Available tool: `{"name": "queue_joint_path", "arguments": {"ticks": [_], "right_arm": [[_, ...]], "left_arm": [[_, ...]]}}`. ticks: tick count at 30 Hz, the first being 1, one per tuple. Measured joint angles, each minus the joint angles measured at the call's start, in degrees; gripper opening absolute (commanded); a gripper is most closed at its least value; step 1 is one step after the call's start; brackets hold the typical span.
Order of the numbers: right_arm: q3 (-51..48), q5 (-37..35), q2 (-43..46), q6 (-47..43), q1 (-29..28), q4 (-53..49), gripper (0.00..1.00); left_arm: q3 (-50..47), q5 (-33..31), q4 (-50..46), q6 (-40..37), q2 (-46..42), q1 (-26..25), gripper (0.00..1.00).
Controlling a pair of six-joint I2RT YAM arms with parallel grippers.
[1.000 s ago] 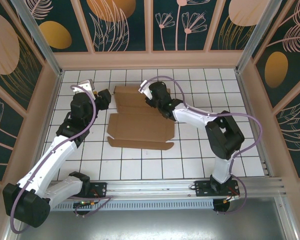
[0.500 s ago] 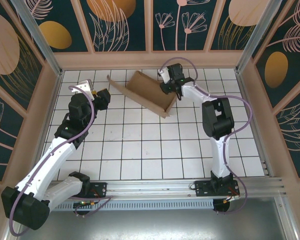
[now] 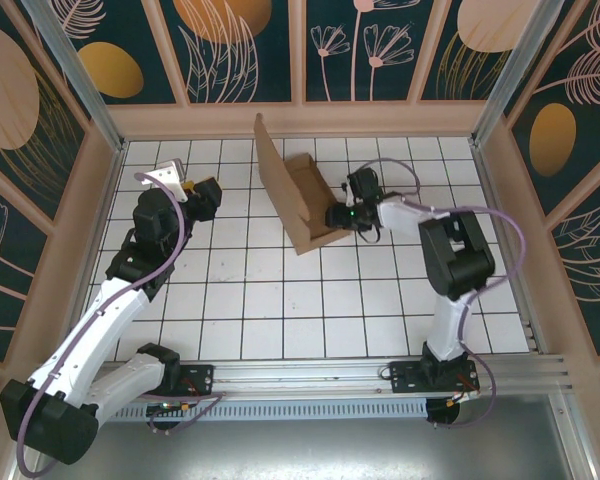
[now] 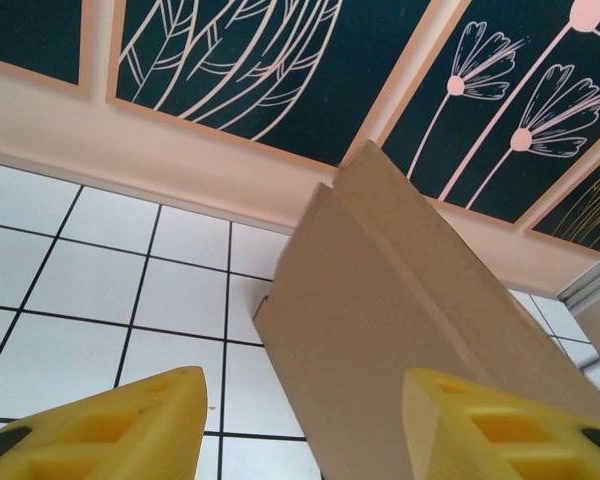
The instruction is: Fold the paper box
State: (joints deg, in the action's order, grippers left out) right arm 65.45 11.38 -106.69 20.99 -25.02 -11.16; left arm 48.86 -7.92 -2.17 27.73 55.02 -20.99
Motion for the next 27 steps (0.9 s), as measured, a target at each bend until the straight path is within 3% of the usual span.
{"name": "queue_joint_path", "arguments": {"ticks": [6,11,15,18,22,27], "right_arm": [[-11.7,-0.5,11.9,20.3,-12.3,9.7,0.67],[-11.6,-2.7,11.9,19.6,-14.3,10.1,0.69],[-11.6,-10.7,14.3,9.1,-12.9,5.7,0.66],[-11.5,-12.5,18.8,-1.3,-12.0,6.8,0.64],[-8.2,-10.0,18.1,-19.3,-7.7,12.7,0.66],[3.3,-1.8,4.5,-37.2,-1.2,14.5,0.66]], "left_arm": [[-0.2,0.0,0.0,0.4,-0.6,0.0,0.54],[-0.3,0.0,0.0,1.4,-1.3,0.0,0.56],[-1.4,-0.3,0.0,3.0,-2.3,0.0,0.58],[-3.0,-1.0,0.0,4.1,-3.0,0.0,0.58],[-4.3,-1.5,0.0,4.5,-3.0,0.0,0.57],[-4.7,-1.5,0.1,4.5,-3.4,0.0,0.56]]}}
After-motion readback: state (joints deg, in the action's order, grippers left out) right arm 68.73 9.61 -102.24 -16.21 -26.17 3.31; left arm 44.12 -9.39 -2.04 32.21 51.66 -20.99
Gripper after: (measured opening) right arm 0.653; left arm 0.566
